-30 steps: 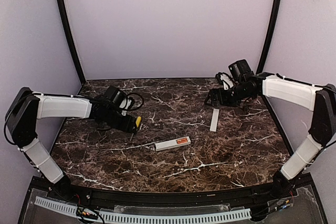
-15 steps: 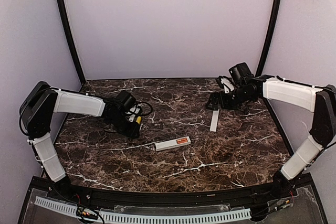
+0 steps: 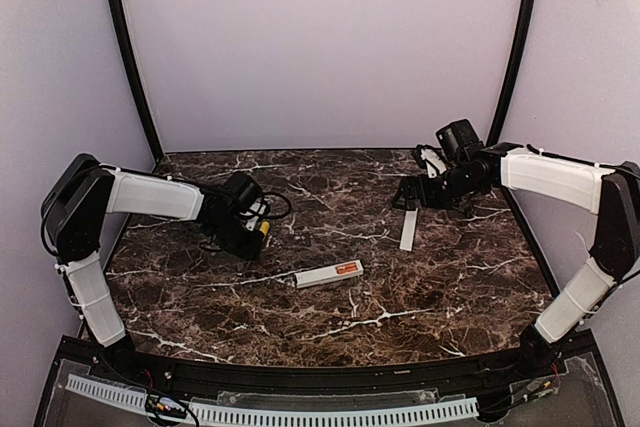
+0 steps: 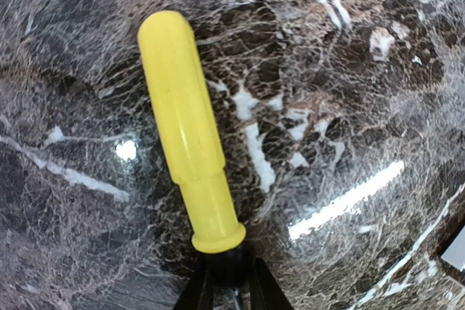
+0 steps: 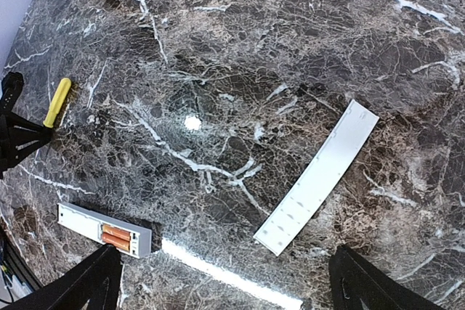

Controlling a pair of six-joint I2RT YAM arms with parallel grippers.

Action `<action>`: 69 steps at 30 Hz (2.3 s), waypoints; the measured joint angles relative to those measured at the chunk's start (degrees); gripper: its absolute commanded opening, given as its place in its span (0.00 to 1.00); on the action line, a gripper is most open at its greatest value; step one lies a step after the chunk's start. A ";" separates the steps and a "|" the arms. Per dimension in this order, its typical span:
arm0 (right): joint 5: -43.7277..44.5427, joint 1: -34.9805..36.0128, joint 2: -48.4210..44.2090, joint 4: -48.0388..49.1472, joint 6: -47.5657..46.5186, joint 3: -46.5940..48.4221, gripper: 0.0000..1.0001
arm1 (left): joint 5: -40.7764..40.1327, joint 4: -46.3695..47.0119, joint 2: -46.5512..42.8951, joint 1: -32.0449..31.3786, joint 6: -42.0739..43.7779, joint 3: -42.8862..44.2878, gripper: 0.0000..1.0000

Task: Unload the batteries from the remote control

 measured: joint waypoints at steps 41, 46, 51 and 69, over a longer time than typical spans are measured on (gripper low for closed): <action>-29.49 0.00 0.02 -6.03 2.80 8.70 0.99 | 21.77 28.72 -10.69 -7.30 23.63 -8.04 0.00; -37.99 0.00 1.07 -6.23 4.35 9.05 0.95 | 26.16 31.39 -10.58 -7.87 28.28 -7.98 0.00; -41.90 0.31 4.42 -6.25 6.19 8.92 0.92 | 28.63 32.79 -8.92 -8.96 32.46 -7.28 0.00; -42.49 7.30 10.69 -3.96 12.20 8.79 0.68 | 30.10 33.75 -4.94 -11.76 37.35 -4.70 0.00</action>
